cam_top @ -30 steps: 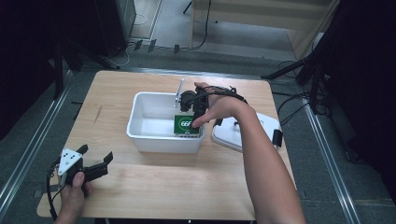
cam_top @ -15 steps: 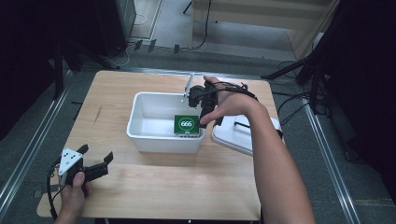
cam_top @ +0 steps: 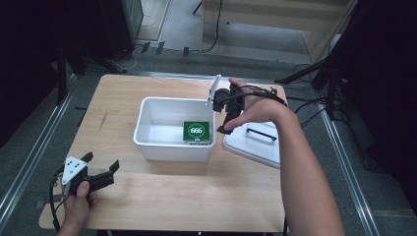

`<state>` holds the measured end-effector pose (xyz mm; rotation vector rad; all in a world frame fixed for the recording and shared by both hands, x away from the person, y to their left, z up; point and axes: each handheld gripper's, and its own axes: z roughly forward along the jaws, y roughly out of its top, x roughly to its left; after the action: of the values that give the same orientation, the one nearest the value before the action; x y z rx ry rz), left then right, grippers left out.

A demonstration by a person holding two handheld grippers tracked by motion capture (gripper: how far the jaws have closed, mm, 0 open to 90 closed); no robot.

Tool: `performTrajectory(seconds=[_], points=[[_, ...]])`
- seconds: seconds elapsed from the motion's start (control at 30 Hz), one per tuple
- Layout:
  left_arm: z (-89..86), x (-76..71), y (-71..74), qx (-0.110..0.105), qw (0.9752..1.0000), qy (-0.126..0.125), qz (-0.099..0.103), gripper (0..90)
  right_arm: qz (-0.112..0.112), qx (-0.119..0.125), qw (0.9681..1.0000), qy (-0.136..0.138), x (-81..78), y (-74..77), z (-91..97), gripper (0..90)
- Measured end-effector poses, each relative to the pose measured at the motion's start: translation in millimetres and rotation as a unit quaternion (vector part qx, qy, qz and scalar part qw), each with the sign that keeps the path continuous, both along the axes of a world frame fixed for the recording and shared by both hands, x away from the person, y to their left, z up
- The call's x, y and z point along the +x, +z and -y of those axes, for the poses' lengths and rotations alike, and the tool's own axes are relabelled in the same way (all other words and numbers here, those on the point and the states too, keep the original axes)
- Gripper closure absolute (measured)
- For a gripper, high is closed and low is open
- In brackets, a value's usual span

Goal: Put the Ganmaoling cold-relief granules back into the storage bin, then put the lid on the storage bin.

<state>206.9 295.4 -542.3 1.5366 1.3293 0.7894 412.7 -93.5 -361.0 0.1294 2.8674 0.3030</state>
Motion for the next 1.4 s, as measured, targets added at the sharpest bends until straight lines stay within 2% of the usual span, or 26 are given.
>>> performTrajectory(seconds=[0.2,0.53,0.97,1.23,1.4], points=[[0.0,0.1,-0.1,0.001,1.0000,0.000,0.000,4.5,0.003,0.002,0.9999,-0.015,-0.4,0.6,15.6,0.0],[0.4,0.2,-0.2,0.002,1.0000,0.001,0.001,4.5,0.006,0.001,0.9998,-0.021,-2.1,-2.2,32.1,0.0],[0.4,-0.3,-0.2,0.001,1.0000,0.004,0.000,4.5,0.000,-0.001,0.9990,-0.045,-3.0,-8.8,54.0,0.0],[0.6,-0.5,-0.4,0.002,1.0000,0.006,0.000,4.5,0.002,-0.008,0.9982,-0.059,1.5,-17.1,69.6,0.0],[0.8,-0.3,-0.4,0.003,1.0000,0.005,0.000,4.5,0.003,-0.004,0.9977,-0.068,4.1,-21.2,78.8,0.0]])
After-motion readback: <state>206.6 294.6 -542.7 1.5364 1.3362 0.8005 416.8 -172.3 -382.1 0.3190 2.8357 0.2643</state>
